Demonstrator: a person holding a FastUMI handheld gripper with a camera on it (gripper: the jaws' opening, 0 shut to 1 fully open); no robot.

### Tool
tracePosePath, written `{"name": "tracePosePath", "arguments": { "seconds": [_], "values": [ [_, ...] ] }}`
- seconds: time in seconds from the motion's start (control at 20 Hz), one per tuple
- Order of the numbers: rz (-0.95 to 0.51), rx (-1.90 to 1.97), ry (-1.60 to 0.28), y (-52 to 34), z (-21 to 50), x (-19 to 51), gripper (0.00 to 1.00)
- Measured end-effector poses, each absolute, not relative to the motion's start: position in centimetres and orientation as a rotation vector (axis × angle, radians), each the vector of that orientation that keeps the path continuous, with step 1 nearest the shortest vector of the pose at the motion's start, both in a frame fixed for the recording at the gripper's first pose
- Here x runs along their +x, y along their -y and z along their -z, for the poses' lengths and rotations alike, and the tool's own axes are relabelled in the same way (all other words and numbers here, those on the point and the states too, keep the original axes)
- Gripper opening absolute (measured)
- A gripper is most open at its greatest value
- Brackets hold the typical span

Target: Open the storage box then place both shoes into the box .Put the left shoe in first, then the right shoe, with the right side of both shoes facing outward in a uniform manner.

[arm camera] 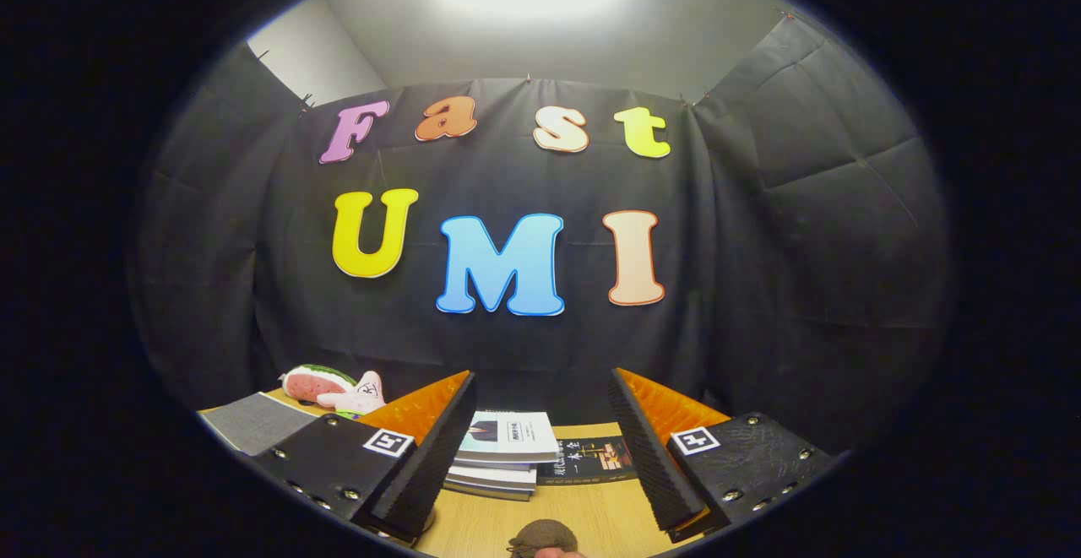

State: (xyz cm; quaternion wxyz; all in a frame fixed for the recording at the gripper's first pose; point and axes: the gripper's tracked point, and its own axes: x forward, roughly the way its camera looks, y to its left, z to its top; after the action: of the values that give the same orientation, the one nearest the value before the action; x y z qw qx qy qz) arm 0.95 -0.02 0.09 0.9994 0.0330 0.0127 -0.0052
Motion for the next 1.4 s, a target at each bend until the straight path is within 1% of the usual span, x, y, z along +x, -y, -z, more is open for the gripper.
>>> {"name": "tracePosePath", "arguments": {
  "seconds": [0.25,0.5,0.65,0.85,1.05,1.4],
  "values": [
    [0.025,0.059,-0.030,-0.6,0.8,1.9,0.95],
    [-0.066,0.101,-0.085,-4.7,3.1,2.2,0.95],
    [-0.157,0.113,-0.115,-8.3,4.4,2.5,0.95],
    [-0.322,0.170,-0.211,-14.3,7.3,2.2,0.96],
    [-0.413,0.227,-0.299,-17.5,9.3,2.5,0.96],
    [-0.638,0.446,-0.578,-24.1,14.8,0.2,0.96]
  ]
}}
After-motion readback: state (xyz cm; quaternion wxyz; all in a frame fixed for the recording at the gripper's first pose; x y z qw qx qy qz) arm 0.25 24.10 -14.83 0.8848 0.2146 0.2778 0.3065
